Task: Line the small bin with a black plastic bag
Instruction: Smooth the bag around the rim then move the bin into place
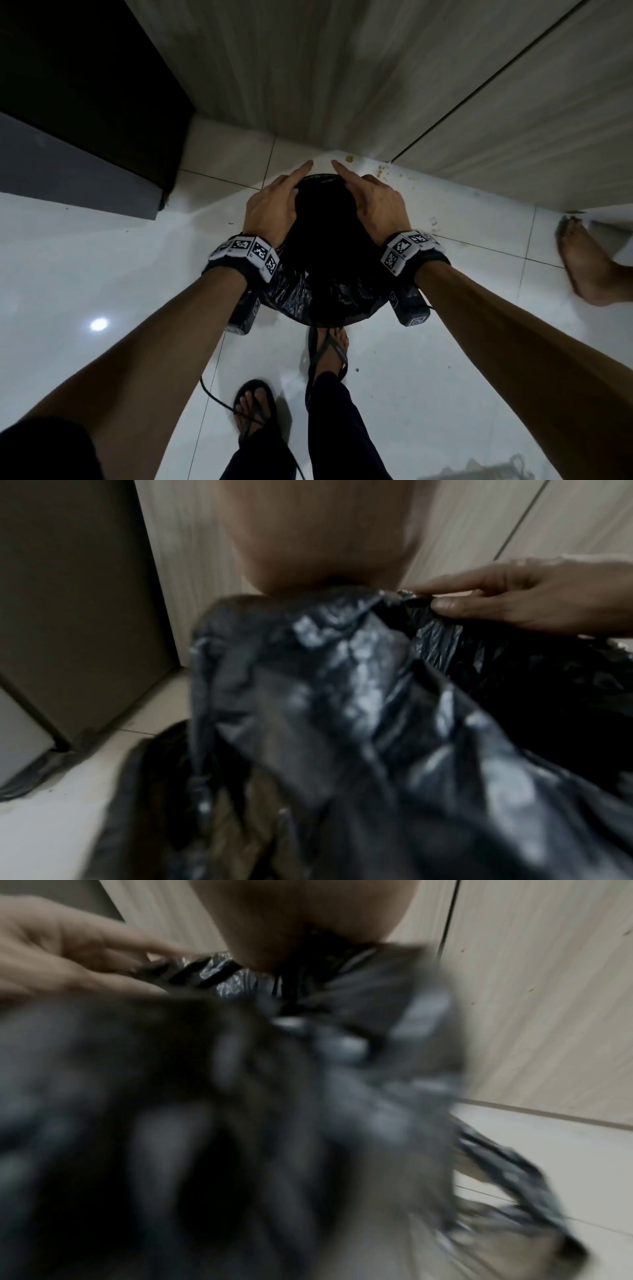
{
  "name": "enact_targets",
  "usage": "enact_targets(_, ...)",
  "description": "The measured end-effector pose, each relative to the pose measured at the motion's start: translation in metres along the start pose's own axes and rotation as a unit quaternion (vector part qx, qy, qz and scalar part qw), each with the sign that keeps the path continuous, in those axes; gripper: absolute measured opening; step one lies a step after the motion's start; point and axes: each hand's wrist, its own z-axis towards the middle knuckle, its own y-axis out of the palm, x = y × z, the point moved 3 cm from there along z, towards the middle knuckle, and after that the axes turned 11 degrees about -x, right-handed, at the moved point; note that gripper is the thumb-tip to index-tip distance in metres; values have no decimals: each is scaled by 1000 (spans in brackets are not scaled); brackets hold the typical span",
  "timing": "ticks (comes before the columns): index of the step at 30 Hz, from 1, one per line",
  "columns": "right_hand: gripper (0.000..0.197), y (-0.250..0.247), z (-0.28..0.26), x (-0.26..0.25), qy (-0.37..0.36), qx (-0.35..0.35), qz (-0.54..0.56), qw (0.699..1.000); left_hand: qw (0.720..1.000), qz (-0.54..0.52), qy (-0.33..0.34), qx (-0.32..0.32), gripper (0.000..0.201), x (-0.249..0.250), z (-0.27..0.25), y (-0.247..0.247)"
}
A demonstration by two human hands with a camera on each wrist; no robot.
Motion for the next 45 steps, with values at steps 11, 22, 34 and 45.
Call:
enact_targets(11, 64, 13, -59, 24, 78, 25, 113, 990, 997, -11, -31, -75, 80, -19, -45, -6)
enact_targets(22, 63, 41, -101, 27, 162, 55, 171, 970, 987, -112, -72, -92, 90, -28, -87, 7)
enact_targets(34, 87, 75, -150, 4, 180, 89, 231, 952, 967, -226, -100, -64, 106, -34, -129, 40)
enact_targets(45, 143, 96, -186, -25, 154, 13, 344, 926, 973, -185, -75, -120, 134, 1, -185, 52)
